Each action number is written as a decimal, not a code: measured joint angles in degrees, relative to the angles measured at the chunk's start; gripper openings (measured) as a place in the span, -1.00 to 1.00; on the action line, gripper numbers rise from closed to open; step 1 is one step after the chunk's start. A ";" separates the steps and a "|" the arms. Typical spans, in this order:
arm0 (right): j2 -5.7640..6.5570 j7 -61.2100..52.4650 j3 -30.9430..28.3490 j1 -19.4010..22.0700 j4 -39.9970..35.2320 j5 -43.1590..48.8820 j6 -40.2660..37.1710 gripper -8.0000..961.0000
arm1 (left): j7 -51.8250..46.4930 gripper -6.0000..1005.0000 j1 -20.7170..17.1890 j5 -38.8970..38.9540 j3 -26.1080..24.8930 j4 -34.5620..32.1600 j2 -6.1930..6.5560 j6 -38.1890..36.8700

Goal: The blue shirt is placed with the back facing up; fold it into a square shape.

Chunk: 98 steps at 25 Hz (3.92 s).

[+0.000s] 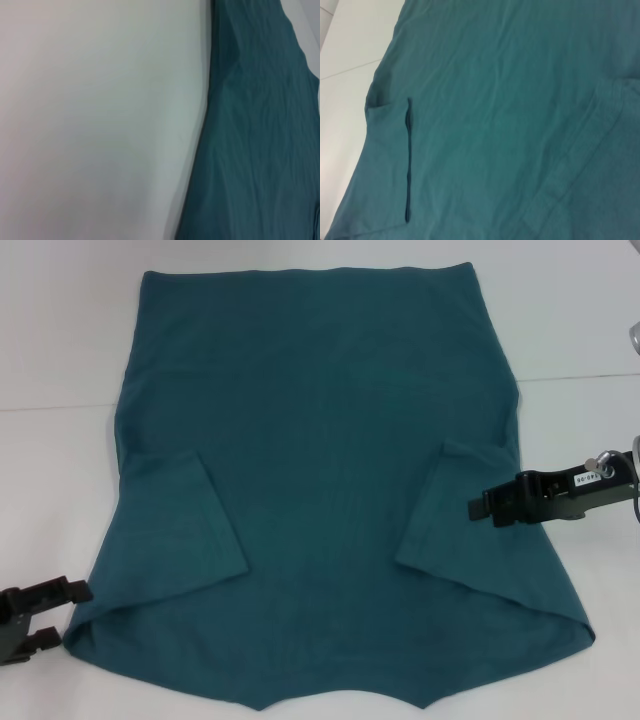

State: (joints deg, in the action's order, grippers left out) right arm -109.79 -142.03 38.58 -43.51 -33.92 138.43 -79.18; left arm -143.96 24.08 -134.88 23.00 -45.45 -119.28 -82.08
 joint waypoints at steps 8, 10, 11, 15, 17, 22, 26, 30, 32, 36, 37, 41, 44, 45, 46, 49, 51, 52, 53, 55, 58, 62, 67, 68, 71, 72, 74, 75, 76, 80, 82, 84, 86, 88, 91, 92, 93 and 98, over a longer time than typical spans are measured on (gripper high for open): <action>0.02 0.05 -0.41 0.30 0.00 0.00 0.01 0.02 | 0.08 0.83 0.45 -0.10 1.45 0.67 -0.15 0.15; 0.02 0.15 -0.67 0.32 0.00 0.00 0.01 0.02 | 0.09 0.83 0.85 -0.12 2.27 0.93 -0.20 0.19; 0.02 0.19 -0.72 0.34 0.00 0.00 0.01 0.02 | 0.09 0.83 1.14 -0.13 2.70 1.07 -0.23 0.22; 0.02 0.25 -0.77 0.42 0.00 0.00 -0.01 0.02 | 0.09 0.83 2.35 -0.13 4.21 1.96 -0.49 0.64; 0.02 0.29 -0.78 0.46 0.00 0.00 -0.01 0.02 | 0.09 0.83 2.95 -0.08 4.90 2.41 -0.53 0.72; 0.02 0.50 -1.29 0.57 0.00 0.00 -0.21 0.02 | 0.08 0.81 4.12 -0.02 5.86 2.64 -0.60 0.61; 0.02 0.60 -1.65 0.57 0.00 0.00 -0.34 0.01 | -0.03 0.79 4.37 -0.01 6.46 2.65 -0.62 0.37; 0.05 0.68 -1.67 0.62 -0.01 -0.28 -0.36 0.01 | -0.41 0.77 4.45 -0.14 6.62 2.65 -0.61 0.45; 0.05 0.70 -1.67 0.64 -0.03 -0.35 -0.36 0.01 | -0.62 0.76 4.46 -0.14 6.77 2.65 -0.60 0.37; 0.11 0.71 -1.67 0.67 -0.06 -0.44 -0.41 0.01 | -1.04 0.74 4.49 -0.25 7.34 2.34 -0.61 0.55; 0.18 0.71 -1.69 0.76 -0.06 -0.46 -0.44 0.01 | -1.20 0.73 4.54 -0.50 7.52 2.25 -0.61 0.73; 0.39 0.71 -2.13 1.00 -0.09 -0.54 -0.66 0.01 | -2.13 0.40 5.16 -2.70 7.93 2.28 -0.49 0.91; 0.52 0.71 -2.29 1.03 -0.09 -0.53 -1.04 0.01 | -2.18 0.14 5.30 -3.12 8.17 2.29 -0.50 0.91; 0.58 0.75 -2.29 1.04 -0.09 -0.53 -1.21 0.01 | -2.23 0.06 5.32 -3.13 8.35 2.29 -0.53 0.92; 0.61 0.87 -2.29 1.05 -0.10 -0.53 -1.45 0.01 | -2.27 -0.03 5.32 -3.14 8.45 2.27 -0.53 0.95; 0.69 1.27 -2.27 1.06 -0.21 -0.53 -2.09 0.01 | -2.31 -0.22 5.32 -3.15 8.51 2.20 -0.55 0.96; 0.82 1.50 -2.07 1.13 -0.39 -0.53 -2.38 0.01 | -2.30 -0.33 5.32 -3.04 8.51 2.14 -0.56 0.87; 0.88 1.65 -1.97 1.18 -0.53 -0.52 -2.51 0.02 | -2.29 -0.38 5.32 -2.94 8.51 2.14 -0.56 0.75; 0.95 2.04 -1.92 1.27 -0.75 -0.51 -2.83 0.02 | -2.26 -0.43 5.33 -2.82 8.51 2.13 -0.54 0.63; 1.12 2.83 -1.96 1.55 -1.12 -0.48 -3.49 0.02 | -2.17 -0.54 5.38 -2.72 8.39 2.12 -0.41 0.39; 1.50 3.16 -2.08 2.26 -1.76 -0.49 -4.52 0.02 | -1.21 -0.74 5.40 -2.06 7.25 2.12 -0.19 -0.58; 2.09 3.30 -2.25 3.71 -3.94 -0.46 -7.92 0.02 | 0.55 -0.97 5.39 -0.05 5.40 2.31 0.15 -2.59; 3.46 1.12 -1.83 6.59 -7.57 0.68 -13.93 0.02 | 0.60 -0.97 5.33 0.14 5.11 2.36 0.21 -2.37; 3.64 0.24 -1.92 7.22 -8.33 1.37 -14.63 0.03 | 0.60 -0.97 5.36 0.14 5.07 2.39 0.21 -2.23; 4.01 -1.56 -2.16 8.57 -9.79 4.42 -15.25 0.03 | 0.60 -0.97 5.62 0.16 5.14 2.50 0.20 -1.65; 4.14 -1.92 -2.22 8.94 -9.96 5.87 -15.28 0.03 | 0.60 -0.97 5.70 0.17 5.19 2.52 0.20 -1.51; 4.22 -2.08 -2.23 9.34 -9.95 7.26 -15.22 0.03 | 0.60 -0.97 5.75 0.19 5.20 2.54 0.19 -1.44; 4.21 -2.03 -2.23 9.54 -9.86 7.61 -15.16 0.03 | 0.61 -0.97 5.76 0.20 5.18 2.54 0.19 -1.43; 4.15 -1.90 -2.23 9.69 -9.78 7.87 -15.07 0.03 | 0.62 -0.97 5.79 0.21 5.13 2.55 0.19 -1.41; 3.44 -0.93 -1.78 10.00 -9.87 8.12 -14.40 0.03 | 0.65 -0.97 5.83 0.23 5.05 2.56 0.18 -1.35; 2.94 0.44 -1.90 9.95 -9.89 8.08 -14.24 0.03 | 0.66 -0.97 5.75 0.23 5.04 2.57 0.19 -1.28; 2.42 1.75 -2.52 9.70 -9.90 7.88 -14.19 0.04 | 0.66 -0.97 5.67 0.23 5.04 2.56 0.18 -1.20; 2.14 2.05 -2.89 9.40 -9.91 7.81 -14.11 0.04 | 0.67 -0.97 5.50 0.23 5.04 2.56 0.12 -0.95; 2.05 1.64 -2.75 9.10 -9.82 8.12 -13.92 0.04 | 0.67 -0.97 5.44 0.23 5.04 2.57 0.09 -0.91; 2.08 1.02 -2.22 8.80 -9.48 9.20 -13.73 0.14 | 0.67 -0.97 5.41 0.23 5.04 2.56 0.09 -0.87; 2.08 1.00 -2.13 8.74 -9.43 9.62 -13.72 0.20 | 0.67 -0.97 5.40 0.23 5.04 2.57 0.09 -0.82; 2.04 0.98 -2.00 8.72 -9.43 9.97 -13.71 0.25 | 0.67 -0.97 5.39 0.23 5.04 2.56 0.09 -0.75; 1.73 1.08 -1.70 8.67 -9.41 10.43 -13.58 0.42 | 0.69 -0.97 5.37 0.23 5.04 2.57 0.10 -0.58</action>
State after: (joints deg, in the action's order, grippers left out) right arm -108.06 -140.95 36.88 -34.84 -43.33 148.86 -92.76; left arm -143.27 29.45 -134.65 28.04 -42.89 -119.18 -82.66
